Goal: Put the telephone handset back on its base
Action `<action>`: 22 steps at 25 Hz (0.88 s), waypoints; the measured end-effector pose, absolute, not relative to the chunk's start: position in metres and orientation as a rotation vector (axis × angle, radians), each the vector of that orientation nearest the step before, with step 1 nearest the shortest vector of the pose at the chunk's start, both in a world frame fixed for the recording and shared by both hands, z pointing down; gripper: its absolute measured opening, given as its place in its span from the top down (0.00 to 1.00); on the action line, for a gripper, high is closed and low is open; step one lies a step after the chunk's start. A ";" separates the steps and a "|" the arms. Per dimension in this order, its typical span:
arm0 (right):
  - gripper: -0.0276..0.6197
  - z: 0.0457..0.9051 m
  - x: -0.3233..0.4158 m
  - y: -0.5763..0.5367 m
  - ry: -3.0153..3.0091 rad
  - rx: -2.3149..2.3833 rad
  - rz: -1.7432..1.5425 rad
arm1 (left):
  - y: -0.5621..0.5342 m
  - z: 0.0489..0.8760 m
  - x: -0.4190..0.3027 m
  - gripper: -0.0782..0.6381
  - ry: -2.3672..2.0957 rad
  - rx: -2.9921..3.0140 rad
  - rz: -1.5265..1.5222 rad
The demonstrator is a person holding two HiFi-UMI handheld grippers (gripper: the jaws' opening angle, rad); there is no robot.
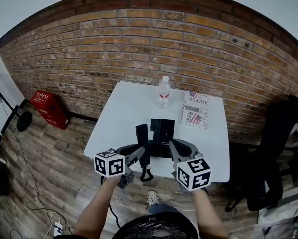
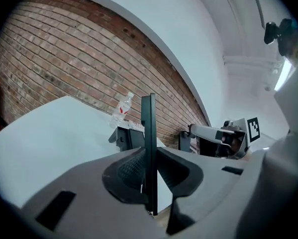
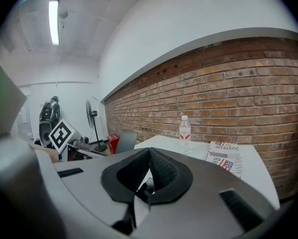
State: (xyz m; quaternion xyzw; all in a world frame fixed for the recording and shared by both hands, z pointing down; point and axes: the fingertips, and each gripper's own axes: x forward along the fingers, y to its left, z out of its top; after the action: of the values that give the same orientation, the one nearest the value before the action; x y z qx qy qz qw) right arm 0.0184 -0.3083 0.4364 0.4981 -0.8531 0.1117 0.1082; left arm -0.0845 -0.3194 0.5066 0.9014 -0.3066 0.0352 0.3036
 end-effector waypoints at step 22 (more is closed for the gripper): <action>0.95 0.477 0.031 -0.379 -2.444 1.401 0.419 | -0.393 0.560 -0.040 0.79 -0.353 2.256 0.119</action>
State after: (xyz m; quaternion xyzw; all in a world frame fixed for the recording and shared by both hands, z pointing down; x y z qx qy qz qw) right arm 0.0310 -0.3788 0.4774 0.4866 -0.8489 0.1454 0.1461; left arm -0.0399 -0.3930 0.5599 0.8979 -0.1404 0.0472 0.4145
